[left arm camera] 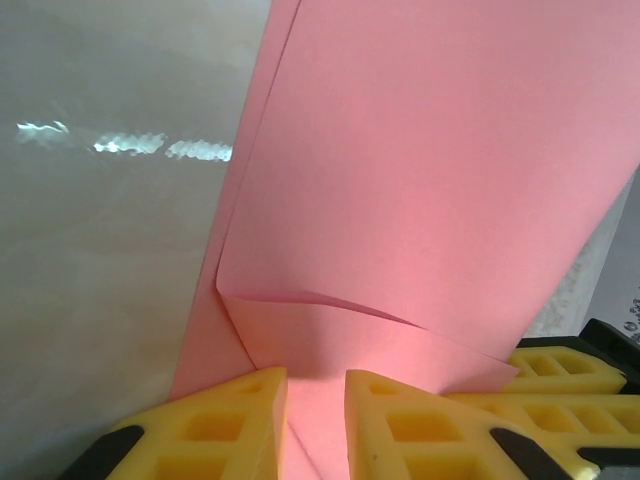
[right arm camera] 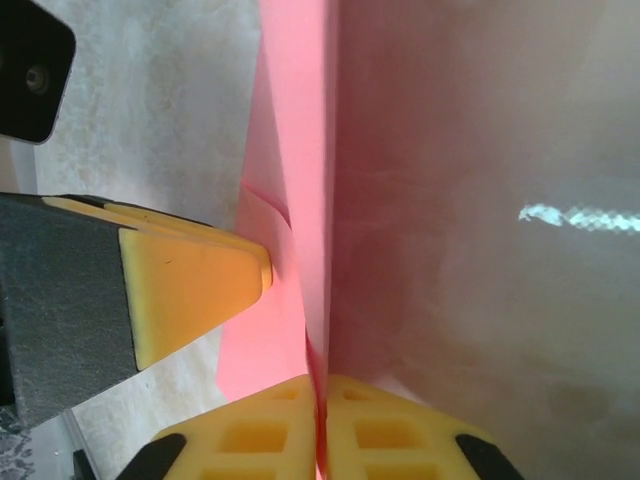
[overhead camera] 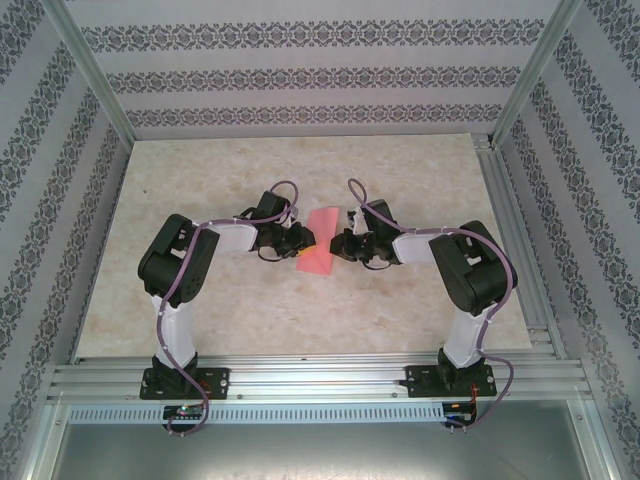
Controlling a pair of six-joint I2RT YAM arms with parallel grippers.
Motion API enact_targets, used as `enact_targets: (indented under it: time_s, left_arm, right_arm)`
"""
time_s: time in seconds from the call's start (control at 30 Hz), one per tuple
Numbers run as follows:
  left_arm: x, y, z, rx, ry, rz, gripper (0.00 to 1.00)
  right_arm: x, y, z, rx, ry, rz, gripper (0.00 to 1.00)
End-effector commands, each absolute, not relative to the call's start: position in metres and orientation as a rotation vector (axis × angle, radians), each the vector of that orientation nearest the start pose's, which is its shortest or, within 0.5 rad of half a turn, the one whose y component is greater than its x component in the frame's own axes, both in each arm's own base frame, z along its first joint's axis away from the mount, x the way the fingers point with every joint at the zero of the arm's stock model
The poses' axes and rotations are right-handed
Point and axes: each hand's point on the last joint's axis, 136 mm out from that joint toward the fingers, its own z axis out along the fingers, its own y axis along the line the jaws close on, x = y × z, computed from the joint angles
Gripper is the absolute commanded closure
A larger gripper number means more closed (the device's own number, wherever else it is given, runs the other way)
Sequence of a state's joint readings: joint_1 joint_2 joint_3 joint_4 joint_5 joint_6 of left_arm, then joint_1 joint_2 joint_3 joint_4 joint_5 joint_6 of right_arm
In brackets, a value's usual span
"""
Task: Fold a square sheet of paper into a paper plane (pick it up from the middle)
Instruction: Turn over the paper at the center of the table.
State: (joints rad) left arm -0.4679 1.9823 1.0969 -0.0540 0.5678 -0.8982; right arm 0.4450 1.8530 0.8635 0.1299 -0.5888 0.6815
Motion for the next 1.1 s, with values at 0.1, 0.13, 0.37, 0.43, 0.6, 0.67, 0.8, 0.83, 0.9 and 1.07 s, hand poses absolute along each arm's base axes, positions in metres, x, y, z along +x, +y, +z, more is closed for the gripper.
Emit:
enact_targets:
  time_s: [0.1,0.13,0.37,0.43,0.6,0.67,0.8,0.83,0.9,1.07]
  left_arm:
    - [0.373,-0.293,0.077,-0.264,2.643,-1.218,0.7]
    - [0.374,-0.29,0.088,-0.262,2.619,-1.208,0.67]
    - [0.377,-0.232,0.14,-0.394,2.483,-0.989,0.56]
    - [0.375,-0.208,0.146,-0.466,2.449,-0.94,0.54]
    - [0.368,-0.151,0.148,-0.646,2.369,-0.888,0.54]
    - [0.364,-0.129,0.146,-0.725,2.333,-0.867,0.54]
    - [0.352,-0.091,0.144,-0.853,2.269,-0.828,0.53]
    - [0.348,-0.083,0.142,-0.884,2.261,-0.818,0.54]
    - [0.342,-0.071,0.145,-0.913,2.233,-0.809,0.53]
    - [0.333,-0.057,0.151,-0.928,2.21,-0.788,0.53]
  right_arm:
    - [0.338,0.26,0.058,-0.117,2.612,1.034,0.96]
    - [0.338,0.255,0.065,-0.143,2.616,0.981,0.98]
    - [0.327,0.183,0.114,-0.383,2.667,0.23,0.96]
    - [0.325,0.163,0.131,-0.465,2.638,-0.048,0.95]
    - [0.322,0.15,0.138,-0.667,2.577,-0.537,0.96]
    - [0.317,0.165,0.127,-0.769,2.557,-0.632,0.97]
    - [0.309,0.198,0.103,-0.929,2.483,-0.792,0.96]
    - [0.306,0.208,0.097,-0.967,2.467,-0.82,0.96]
    - [0.299,0.23,0.086,-1.023,2.441,-0.829,0.96]
    - [0.271,0.276,0.051,-1.101,2.516,-0.706,0.9]
